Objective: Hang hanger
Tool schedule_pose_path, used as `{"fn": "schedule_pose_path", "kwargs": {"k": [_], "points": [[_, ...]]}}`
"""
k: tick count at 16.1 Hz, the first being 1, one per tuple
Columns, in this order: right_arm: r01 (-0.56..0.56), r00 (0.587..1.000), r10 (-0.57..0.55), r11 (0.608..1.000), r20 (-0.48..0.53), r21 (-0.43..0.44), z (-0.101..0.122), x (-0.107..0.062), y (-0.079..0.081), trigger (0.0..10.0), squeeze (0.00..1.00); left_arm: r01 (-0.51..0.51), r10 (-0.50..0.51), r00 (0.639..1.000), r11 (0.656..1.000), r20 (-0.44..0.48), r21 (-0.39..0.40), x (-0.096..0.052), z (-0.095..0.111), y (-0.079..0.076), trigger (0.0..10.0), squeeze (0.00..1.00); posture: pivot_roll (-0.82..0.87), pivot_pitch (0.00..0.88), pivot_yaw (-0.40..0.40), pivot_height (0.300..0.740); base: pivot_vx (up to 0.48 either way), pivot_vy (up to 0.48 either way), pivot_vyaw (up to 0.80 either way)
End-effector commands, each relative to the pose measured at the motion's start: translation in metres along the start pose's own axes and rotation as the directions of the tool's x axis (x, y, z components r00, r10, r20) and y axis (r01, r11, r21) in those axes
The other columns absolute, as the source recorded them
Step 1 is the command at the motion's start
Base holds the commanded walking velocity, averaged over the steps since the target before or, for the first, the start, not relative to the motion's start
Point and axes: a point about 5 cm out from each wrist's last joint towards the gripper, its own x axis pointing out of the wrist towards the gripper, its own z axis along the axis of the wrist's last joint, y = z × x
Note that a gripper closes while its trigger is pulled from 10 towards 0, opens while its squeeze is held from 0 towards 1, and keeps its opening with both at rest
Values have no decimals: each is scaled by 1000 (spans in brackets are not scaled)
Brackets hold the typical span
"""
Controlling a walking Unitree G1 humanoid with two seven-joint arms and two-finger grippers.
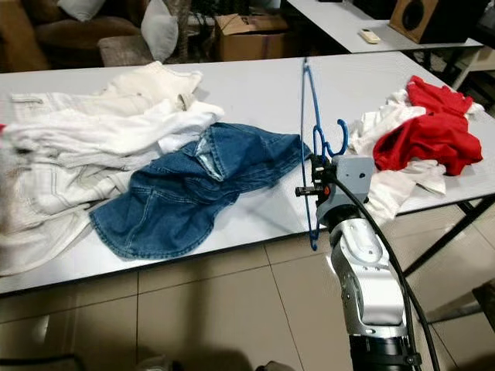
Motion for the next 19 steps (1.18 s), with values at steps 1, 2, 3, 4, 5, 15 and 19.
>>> {"fn": "schedule_pose_path", "kwargs": {"k": [1, 2, 3, 4, 5, 15, 19], "points": [[9, 1000, -9, 1000, 13, -7, 3, -1, -3, 10000, 0, 56, -60, 993, 997, 97, 45, -1, 18, -3, 10000, 1000, -93, 0, -10, 740, 0, 0, 0], [9, 1000, -9, 1000, 12, -7, 3, -1, -3, 10000, 0, 132, -142, 981, 988, 131, 81, -2, 24, -7, 10000, 1000, -93, 0, -10, 740, 0, 0, 0], [9, 1000, -9, 1000, 11, -7, 2, -2, -2, 10000, 0, 243, -263, 953, 960, 149, 138, -3, 28, -12, 10000, 1000, -88, 0, -12, 740, 0, 0, 0], [8, 1000, -8, 1000, 10, -6, 2, -1, -3, 10000, 0, 286, -328, 936, 920, 125, 269, -4, 29, -10, 10000, 1000, -88, 0, -12, 740, 0, 0, 0], [7, 1000, -7, 1000, 10, -7, 2, -1, -3, 10000, 0, 288, -335, 936, 904, 106, 316, -3, 30, -2, 10000, 1000, -88, 0, -12, 740, 0, 0, 0], [-29, 1000, 29, 1000, -4, 4, -1, -4, 5, 10000, 0, 770, -868, 459, 282, -191, 572, -38, -33, -36, 10000, 0, -75, 0, 19, 740, 0, 0, 0], [-35, 999, 35, 999, -14, -5, -2, -4, 6, 10000, 0, 694, -846, 516, 324, -131, 643, -39, -40, -43, 10000, 0, -78, 0, 25, 740, 0, 0, 0]]}}
